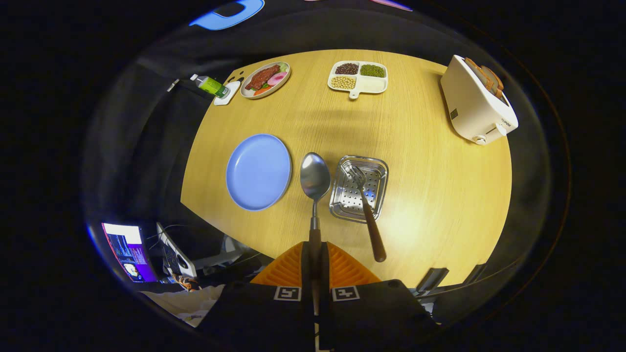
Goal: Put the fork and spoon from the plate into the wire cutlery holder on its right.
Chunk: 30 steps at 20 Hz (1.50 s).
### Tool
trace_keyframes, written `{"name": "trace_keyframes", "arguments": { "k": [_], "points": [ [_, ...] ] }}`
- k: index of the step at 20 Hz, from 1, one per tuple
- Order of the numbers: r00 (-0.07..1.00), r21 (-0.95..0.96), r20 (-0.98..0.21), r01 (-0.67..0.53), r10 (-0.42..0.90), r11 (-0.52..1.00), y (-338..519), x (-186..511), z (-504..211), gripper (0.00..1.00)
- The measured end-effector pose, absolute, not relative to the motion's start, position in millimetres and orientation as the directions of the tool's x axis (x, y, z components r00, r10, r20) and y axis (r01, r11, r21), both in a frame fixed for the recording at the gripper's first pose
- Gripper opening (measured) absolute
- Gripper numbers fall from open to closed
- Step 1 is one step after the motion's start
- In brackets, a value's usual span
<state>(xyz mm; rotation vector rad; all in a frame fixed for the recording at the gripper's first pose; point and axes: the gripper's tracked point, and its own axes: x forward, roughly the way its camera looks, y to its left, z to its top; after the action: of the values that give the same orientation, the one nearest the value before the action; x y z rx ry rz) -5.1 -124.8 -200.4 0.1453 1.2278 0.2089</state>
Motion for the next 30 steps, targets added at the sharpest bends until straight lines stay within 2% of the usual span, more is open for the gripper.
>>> {"name": "trace_keyframes", "arguments": {
  "k": [5, 11, 14, 18, 20, 21, 23, 24, 25, 26, 30],
  "points": [
    [0.187, 0.185, -0.962, -0.094, 0.200, 0.978, -161, 1, -211, 0.08],
    [0.097, 0.166, -0.979, -0.135, 0.180, 0.977, -171, 9, -227, 0.08],
    [0.079, 0.151, -0.983, -0.146, 0.163, 0.978, -171, 15, -234, 0.08],
    [0.091, 0.167, -0.980, -0.114, 0.178, 0.979, -162, 29, -235, 0.13],
    [0.110, 0.190, -0.973, -0.114, 0.203, 0.975, -155, 31, -230, 0.26],
    [0.125, 0.202, -0.968, -0.113, 0.216, 0.973, -153, 32, -227, 0.37],
    [0.157, 0.219, -0.959, -0.112, 0.235, 0.969, -149, 31, -221, 0.68],
    [0.182, 0.228, -0.952, -0.112, 0.245, 0.967, -146, 32, -218, 0.73],
    [0.207, 0.235, -0.945, -0.112, 0.254, 0.965, -144, 31, -212, 0.90],
    [0.235, 0.244, -0.936, -0.106, 0.262, 0.964, -142, 31, -208, 0.98],
    [0.386, 0.244, -0.886, -0.083, 0.257, 0.966, -139, 33, -182, 0.99]
  ]
}}
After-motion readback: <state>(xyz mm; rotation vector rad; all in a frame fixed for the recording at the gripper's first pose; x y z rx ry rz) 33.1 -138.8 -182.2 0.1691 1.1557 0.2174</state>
